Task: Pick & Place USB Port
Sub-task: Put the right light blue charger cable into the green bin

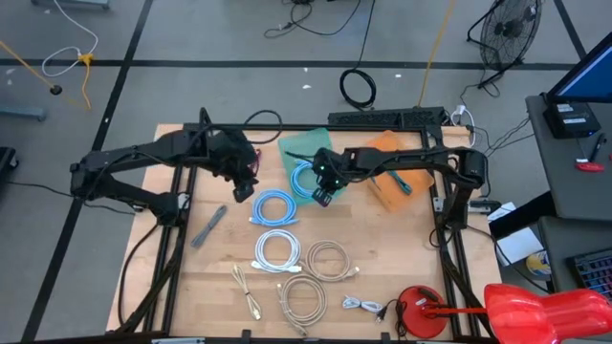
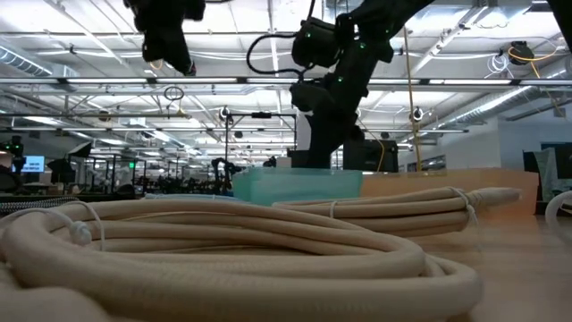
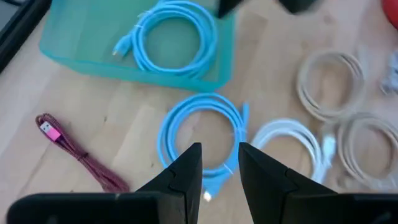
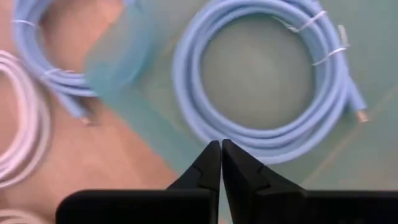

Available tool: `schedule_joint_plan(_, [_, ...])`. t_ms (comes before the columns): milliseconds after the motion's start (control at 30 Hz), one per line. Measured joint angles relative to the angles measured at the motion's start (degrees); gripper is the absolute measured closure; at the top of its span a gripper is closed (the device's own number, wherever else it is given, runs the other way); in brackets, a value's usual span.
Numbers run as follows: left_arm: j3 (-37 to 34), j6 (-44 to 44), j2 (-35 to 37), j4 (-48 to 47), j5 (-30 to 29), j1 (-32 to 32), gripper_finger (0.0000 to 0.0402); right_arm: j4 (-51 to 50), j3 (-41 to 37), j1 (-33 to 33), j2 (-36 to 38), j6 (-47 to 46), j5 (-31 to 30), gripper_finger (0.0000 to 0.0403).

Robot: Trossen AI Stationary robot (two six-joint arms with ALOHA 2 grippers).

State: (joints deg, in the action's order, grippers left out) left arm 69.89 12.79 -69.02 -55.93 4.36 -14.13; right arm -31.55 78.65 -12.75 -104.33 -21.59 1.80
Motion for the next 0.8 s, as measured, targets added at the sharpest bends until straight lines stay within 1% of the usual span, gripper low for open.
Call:
schedule_joint_plan(100, [-3.3, 1.3, 0.0, 6.9, 0.7, -2.9, 0.0296, -0.5, 0.0, 1.3, 0.7, -2.9, 1.2, 0.0400])
schedule_joint_plan(167, [-4.9, 1.3, -0.3, 12.5, 2.5, -5.2, 0.0296, 0.0, 0.0, 2.1, 1.7, -4.6, 2.2, 0.0401])
schedule_joint_plan(267, [-5.5, 1.3, -2.7, 19.8, 5.4, -8.8, 0.0296, 0.1, 0.6, 2.8, 3.2, -6.6, 2.9, 0.0402])
schedule_joint_plan(333, [-5.6, 0.8, -5.0, 22.8, 7.8, -11.4, 0.0296, -1.4, 0.4, 3.3, 4.6, -8.0, 2.9, 0.0402])
schedule_joint_plan(400, [-5.5, 0.4, -8.2, 26.3, 10.9, -13.8, 0.0296, -0.7, 0.6, 3.5, 6.3, -10.1, 2.9, 0.0402])
schedule_joint_plan(500, [-5.6, 0.2, -14.4, 28.9, 16.0, -16.4, 0.0299, -3.9, 0.4, 4.1, 8.5, -12.9, 2.9, 0.0402])
schedule_joint_plan(567, [-5.6, 0.4, -18.8, 30.6, 19.5, -17.7, 0.0316, -4.9, 0.5, 4.7, 9.8, -15.0, 2.5, 0.0402])
schedule_joint_plan(633, [-5.4, 0.6, -23.2, 33.3, 22.2, -18.1, 0.0348, -6.9, 0.5, 5.2, 10.6, -16.7, 2.9, 0.0402])
schedule_joint_plan(700, [-3.8, -0.7, -27.3, 33.5, 23.3, -18.4, 0.0385, -7.0, 0.6, 5.9, 10.5, -18.5, 3.0, 0.0402])
schedule_joint_plan(733, [-2.5, -1.4, -29.4, 33.3, 23.4, -18.4, 0.0392, -7.9, 0.6, 6.2, 10.4, -19.1, 3.0, 0.0403])
schedule_joint_plan(800, [0.7, -3.0, -33.2, 33.6, 22.4, -18.4, 0.0394, -9.4, 0.3, 7.1, 10.3, -19.6, 3.0, 0.0403])
